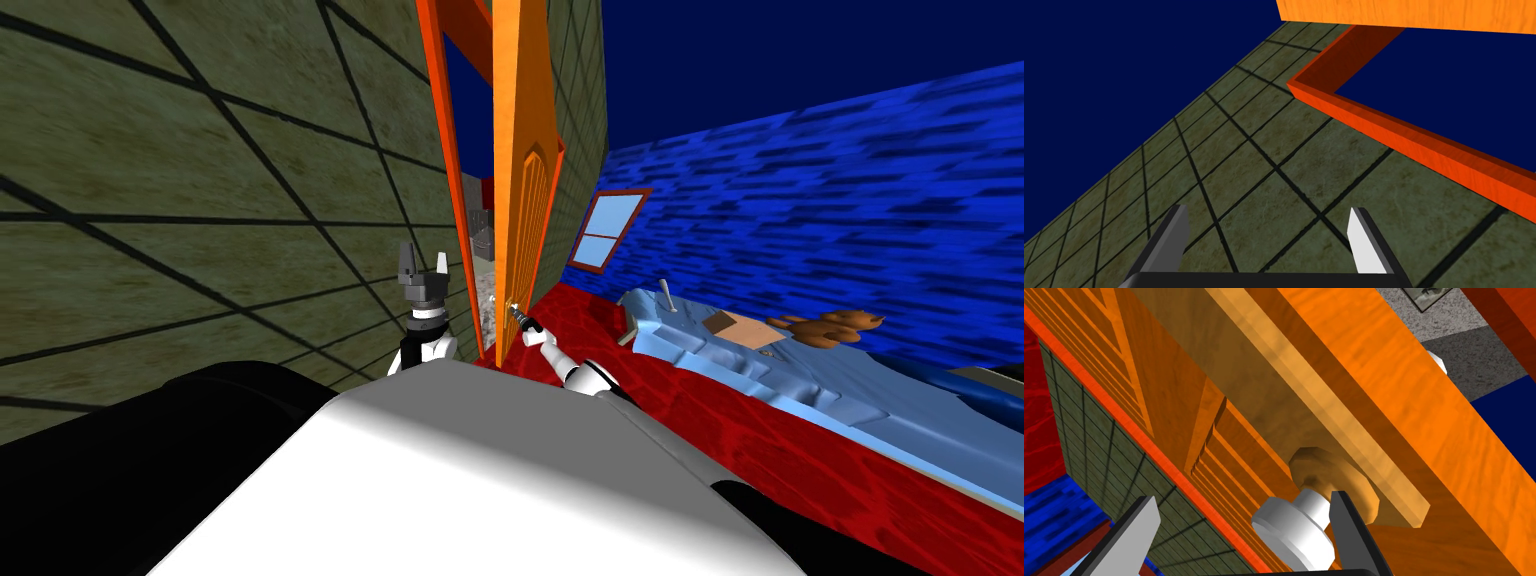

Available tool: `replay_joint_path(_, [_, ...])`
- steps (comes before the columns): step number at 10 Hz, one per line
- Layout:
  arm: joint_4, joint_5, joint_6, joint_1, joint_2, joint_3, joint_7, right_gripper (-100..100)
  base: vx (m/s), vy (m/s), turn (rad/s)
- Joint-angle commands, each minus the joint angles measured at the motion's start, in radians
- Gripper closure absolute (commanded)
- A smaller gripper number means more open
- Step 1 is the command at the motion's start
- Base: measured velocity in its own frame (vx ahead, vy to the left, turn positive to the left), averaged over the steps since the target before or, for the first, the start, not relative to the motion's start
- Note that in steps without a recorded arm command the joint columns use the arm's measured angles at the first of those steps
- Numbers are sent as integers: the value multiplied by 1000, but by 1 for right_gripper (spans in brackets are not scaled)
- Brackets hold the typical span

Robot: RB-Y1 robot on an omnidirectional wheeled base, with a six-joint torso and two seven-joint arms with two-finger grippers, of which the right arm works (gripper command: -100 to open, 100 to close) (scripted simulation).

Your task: Pull the door open

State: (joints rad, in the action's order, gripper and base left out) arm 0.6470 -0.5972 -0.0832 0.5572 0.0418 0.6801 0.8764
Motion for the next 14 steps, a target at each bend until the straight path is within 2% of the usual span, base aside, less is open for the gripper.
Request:
replay_joint_path(1, [5,-21,50,-23,25,-50,15,100,-19,-12,-21])
replay_joint_path(2, [5,-21,60,-23,25,-62,15,100,-11,-14,2])
replay_joint_path(4, [5,-21,69,-23,25,-62,15,100,3,-2,1])
replay_joint_path(6, [53,-21,69,-23,25,-62,15,100,-10,-3,-15])
replay_joint_path(8, [39,-21,69,-23,25,-62,15,100,0,-2,2])
replay_joint_path(9, [9,-21,69,-23,25,-62,15,100,25,-10,20])
replay_joint_path(10, [91,-30,89,-56,3,-79,26,100,-38,-60,93])
replay_joint_path(11, [99,-51,97,-64,7,-84,20,100,-46,-101,168])
replay_joint_path(14, [99,-51,97,-64,7,-84,20,100,-13,-38,16])
